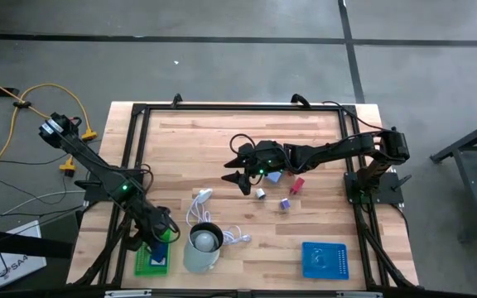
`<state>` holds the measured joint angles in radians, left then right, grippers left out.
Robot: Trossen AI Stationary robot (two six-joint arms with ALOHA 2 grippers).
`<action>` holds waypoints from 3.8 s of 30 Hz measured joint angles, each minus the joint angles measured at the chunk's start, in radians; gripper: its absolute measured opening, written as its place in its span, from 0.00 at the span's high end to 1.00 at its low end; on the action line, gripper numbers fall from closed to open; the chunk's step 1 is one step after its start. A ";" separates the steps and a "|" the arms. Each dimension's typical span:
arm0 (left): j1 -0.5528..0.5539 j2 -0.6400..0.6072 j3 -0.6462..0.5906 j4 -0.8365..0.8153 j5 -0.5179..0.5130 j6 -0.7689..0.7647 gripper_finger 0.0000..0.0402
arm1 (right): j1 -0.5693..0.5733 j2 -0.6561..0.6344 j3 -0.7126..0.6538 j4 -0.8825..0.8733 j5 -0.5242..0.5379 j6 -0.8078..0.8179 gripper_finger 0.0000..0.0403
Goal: Pick & Place Office items
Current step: Put the dark blue digital timer into the green basket, then put the top red charger adapter into the blue basket
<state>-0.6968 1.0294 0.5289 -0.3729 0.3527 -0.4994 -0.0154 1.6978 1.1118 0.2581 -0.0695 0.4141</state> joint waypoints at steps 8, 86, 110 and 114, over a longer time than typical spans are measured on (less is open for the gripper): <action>0.000 0.000 0.000 -0.014 0.008 -0.032 0.81 | 0.000 0.000 0.000 0.000 0.000 0.000 0.42; 0.543 -0.320 -0.001 0.066 0.035 0.368 0.70 | 0.000 0.000 0.000 0.000 0.000 0.000 0.42; 0.903 -0.314 0.000 0.221 0.044 0.555 0.70 | 0.000 0.000 0.000 0.000 0.000 0.000 0.42; 0.945 -0.314 0.000 0.220 0.044 0.555 0.70 | 0.000 0.000 0.000 0.000 0.000 0.000 0.42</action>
<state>0.2478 0.7152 0.5289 -0.1524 0.3966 0.0555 -0.0154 1.6978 1.1122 0.2581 -0.0696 0.4141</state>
